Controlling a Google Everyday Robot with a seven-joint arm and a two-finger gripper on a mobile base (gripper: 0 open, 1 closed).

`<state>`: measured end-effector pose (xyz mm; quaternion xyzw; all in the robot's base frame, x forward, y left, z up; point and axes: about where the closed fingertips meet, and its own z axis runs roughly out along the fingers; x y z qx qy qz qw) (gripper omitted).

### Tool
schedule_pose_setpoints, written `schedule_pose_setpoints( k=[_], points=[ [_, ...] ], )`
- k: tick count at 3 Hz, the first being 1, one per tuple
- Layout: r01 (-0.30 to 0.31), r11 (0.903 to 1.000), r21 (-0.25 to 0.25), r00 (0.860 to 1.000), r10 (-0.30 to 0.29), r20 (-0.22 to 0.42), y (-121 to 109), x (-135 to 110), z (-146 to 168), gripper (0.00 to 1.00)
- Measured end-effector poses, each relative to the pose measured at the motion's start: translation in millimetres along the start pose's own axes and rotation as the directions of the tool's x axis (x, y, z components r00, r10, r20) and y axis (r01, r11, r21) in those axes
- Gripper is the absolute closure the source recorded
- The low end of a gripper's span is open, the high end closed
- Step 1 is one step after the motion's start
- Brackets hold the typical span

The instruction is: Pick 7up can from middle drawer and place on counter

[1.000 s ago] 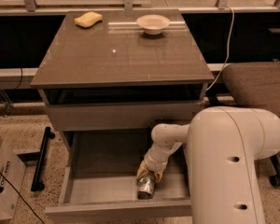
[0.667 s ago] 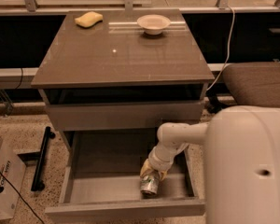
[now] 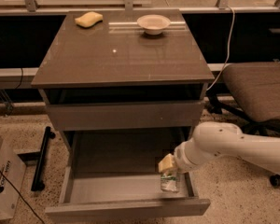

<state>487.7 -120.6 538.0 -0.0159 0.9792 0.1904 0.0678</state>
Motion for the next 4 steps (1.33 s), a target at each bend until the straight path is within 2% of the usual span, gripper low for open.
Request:
schedule_pose_setpoints(
  k=[1, 2, 3, 4],
  points=[
    [0.098, 0.9949, -0.025, 0.985, -0.093, 0.142, 11, -9, -93, 1.00],
    [0.190, 0.9817, 0.008, 0.943, -0.185, 0.278, 7, -27, -195, 1.00],
    [0.332, 0.9347, 0.128, 0.856, -0.355, 0.375, 13, -44, -293, 1.00],
    [0.433, 0.8620, 0.264, 0.743, -0.507, 0.438, 33, -57, -390, 1.00]
  ],
)
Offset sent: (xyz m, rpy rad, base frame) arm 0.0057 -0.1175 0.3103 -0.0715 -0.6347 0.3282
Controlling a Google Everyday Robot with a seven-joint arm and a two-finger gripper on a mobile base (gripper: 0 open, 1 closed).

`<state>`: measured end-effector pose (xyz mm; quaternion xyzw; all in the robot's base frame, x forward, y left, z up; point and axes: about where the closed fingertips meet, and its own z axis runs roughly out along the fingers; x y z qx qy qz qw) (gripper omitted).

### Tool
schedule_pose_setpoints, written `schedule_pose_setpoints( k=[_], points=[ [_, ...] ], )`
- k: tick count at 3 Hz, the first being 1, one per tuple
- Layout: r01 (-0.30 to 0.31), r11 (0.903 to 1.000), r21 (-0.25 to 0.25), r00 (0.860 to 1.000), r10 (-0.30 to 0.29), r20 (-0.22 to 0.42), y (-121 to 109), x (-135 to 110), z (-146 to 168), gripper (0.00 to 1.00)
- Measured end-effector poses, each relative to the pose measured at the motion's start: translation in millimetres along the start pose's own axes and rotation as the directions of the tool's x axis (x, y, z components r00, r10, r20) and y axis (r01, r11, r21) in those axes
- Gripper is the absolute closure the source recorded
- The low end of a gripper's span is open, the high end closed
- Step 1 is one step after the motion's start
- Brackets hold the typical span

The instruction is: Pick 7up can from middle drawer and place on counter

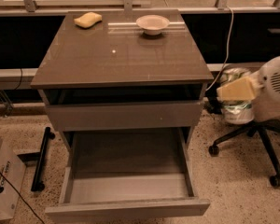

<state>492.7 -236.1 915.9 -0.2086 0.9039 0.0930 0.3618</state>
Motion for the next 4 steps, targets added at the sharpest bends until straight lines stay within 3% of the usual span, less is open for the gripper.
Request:
schedule_pose_setpoints(
  k=[1, 2, 3, 4],
  points=[
    [0.054, 0.9982, 0.027, 0.997, -0.055, 0.046, -4, -26, -24, 1.00],
    [0.051, 0.9983, 0.028, 0.998, -0.052, 0.043, -3, -25, -23, 1.00],
    [0.028, 0.9995, 0.015, 0.994, -0.029, 0.104, 5, -43, -10, 1.00],
    [0.031, 0.9989, -0.035, 0.970, -0.022, 0.243, 32, -102, 37, 1.00]
  ],
)
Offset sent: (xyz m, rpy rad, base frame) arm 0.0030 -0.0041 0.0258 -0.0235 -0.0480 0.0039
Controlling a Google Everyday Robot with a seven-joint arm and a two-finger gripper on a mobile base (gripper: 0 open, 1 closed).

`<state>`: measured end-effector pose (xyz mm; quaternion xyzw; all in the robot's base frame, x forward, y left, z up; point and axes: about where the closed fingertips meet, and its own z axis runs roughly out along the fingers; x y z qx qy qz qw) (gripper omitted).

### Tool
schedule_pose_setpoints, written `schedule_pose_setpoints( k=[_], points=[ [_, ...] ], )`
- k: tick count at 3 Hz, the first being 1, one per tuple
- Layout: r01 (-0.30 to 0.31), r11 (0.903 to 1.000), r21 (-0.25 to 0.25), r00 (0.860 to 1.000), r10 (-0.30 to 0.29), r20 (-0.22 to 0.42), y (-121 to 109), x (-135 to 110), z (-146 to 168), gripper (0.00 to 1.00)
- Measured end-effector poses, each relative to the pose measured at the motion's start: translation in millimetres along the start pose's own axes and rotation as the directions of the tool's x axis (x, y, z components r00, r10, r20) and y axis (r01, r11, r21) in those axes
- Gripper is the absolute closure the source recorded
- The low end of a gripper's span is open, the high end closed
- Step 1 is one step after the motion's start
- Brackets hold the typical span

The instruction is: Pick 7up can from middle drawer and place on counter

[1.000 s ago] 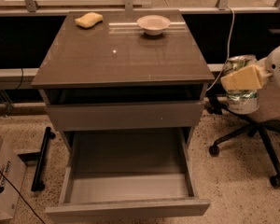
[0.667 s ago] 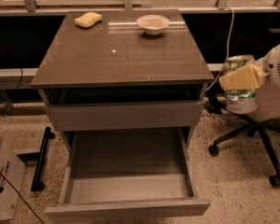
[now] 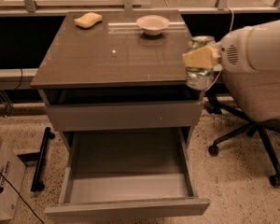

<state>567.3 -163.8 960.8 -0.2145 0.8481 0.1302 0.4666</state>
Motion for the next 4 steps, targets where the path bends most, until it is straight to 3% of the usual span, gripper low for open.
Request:
schedule_pose_setpoints(
  k=[2, 4],
  points=[
    [0.018, 0.9967, -0.079, 0.991, -0.007, 0.135, 30, -40, 83, 1.00],
    [0.039, 0.9852, -0.167, 0.959, 0.011, 0.284, 35, -68, 165, 0.58]
  ],
)
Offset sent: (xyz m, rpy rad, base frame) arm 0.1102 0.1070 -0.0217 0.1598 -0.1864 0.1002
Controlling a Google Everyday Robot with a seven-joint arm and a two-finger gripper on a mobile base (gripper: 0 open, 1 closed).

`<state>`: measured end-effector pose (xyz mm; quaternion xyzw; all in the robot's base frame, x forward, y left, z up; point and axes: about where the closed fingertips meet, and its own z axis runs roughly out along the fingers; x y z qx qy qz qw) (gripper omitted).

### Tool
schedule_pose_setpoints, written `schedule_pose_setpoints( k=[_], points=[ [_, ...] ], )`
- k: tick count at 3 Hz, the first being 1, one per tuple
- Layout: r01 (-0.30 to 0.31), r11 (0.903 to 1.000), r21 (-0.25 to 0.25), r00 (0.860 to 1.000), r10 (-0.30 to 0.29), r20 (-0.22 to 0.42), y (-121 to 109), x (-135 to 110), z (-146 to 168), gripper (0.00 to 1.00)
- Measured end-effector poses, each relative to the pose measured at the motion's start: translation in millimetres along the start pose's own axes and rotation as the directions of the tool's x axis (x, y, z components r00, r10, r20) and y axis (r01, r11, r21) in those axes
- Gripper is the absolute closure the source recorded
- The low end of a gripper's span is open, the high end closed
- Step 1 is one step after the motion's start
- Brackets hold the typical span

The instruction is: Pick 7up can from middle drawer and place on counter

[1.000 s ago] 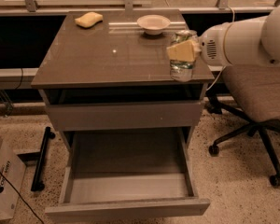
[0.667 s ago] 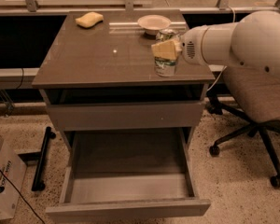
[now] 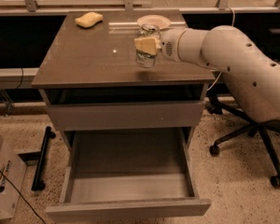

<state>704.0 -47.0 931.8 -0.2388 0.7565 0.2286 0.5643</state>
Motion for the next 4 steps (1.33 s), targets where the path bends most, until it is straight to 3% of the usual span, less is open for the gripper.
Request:
schedule_pose_setpoints(
  k=[1, 2, 4],
  points=[
    [0.037, 0.9986, -0.038, 0.997, -0.034, 0.066, -18.5, 0.2, 35.6, 0.27],
    [0.036, 0.9985, -0.040, 0.997, -0.033, 0.062, -15.5, 0.4, 35.5, 0.04],
    [0.036, 0.9985, -0.042, 0.998, -0.033, 0.062, -14.8, 0.5, 36.1, 0.00]
  ],
)
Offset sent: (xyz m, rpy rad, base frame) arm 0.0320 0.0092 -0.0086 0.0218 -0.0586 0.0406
